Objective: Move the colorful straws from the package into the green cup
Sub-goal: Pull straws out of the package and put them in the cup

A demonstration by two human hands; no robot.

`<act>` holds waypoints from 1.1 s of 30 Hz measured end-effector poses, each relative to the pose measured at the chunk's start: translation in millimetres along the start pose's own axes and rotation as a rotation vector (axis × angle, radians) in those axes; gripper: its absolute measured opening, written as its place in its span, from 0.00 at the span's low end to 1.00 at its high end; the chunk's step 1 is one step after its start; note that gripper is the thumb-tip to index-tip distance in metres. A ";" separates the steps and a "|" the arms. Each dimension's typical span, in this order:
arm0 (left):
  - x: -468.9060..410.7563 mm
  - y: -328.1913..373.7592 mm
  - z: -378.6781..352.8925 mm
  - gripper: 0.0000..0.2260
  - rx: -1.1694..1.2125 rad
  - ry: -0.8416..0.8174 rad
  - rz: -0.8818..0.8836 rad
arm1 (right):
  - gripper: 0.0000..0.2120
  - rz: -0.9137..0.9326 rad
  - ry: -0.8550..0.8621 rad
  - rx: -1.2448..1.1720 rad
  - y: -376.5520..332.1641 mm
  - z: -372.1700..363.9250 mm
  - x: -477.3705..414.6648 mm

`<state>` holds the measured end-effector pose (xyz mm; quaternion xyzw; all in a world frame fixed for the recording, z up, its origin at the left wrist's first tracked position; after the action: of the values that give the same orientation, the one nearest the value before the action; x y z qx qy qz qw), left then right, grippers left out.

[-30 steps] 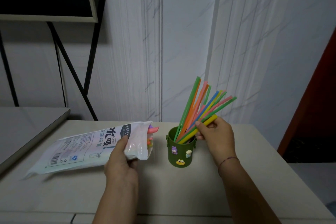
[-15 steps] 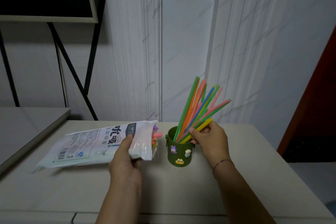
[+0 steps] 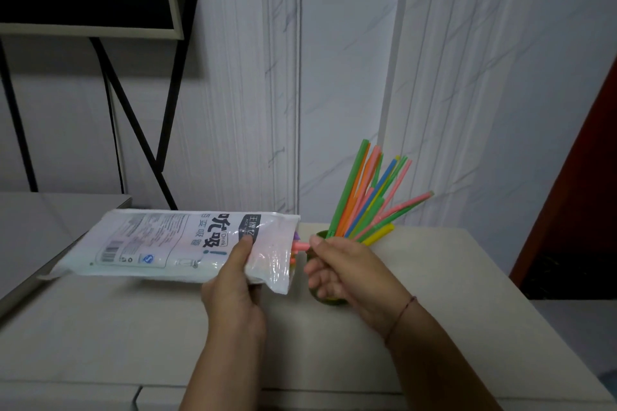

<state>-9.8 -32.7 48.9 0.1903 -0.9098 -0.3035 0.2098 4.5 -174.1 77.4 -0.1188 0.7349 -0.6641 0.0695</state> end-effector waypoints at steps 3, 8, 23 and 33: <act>0.1 -1.4 -0.6 0.10 -0.024 0.004 -0.034 | 0.06 0.122 0.066 -0.095 -3.1 -11.6 -5.7; -1.0 -3.1 0.7 0.10 -0.014 0.001 -0.016 | 0.03 0.174 0.105 -0.080 0.9 -15.2 -6.9; -6.6 4.2 4.9 0.21 0.157 0.076 0.175 | 0.04 0.163 0.159 -0.281 -9.7 26.6 -4.1; -1.7 -9.0 -1.0 0.20 0.118 0.059 0.200 | 0.05 0.194 0.216 -0.347 -1.6 4.2 -9.1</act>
<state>-5.9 -39.0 43.5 0.1195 -0.9338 -0.2214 0.2542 14.5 -175.9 78.0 0.0142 0.8493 -0.5267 0.0324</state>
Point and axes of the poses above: each hand's wrist, its own x-axis away from the middle knuckle, its own z-axis out of the back of the hand, y = z × x, the point moved 2 cm from there along -x, towards the middle knuckle, and after that the axes turned 4 degrees about z, right-handed, at the moved point
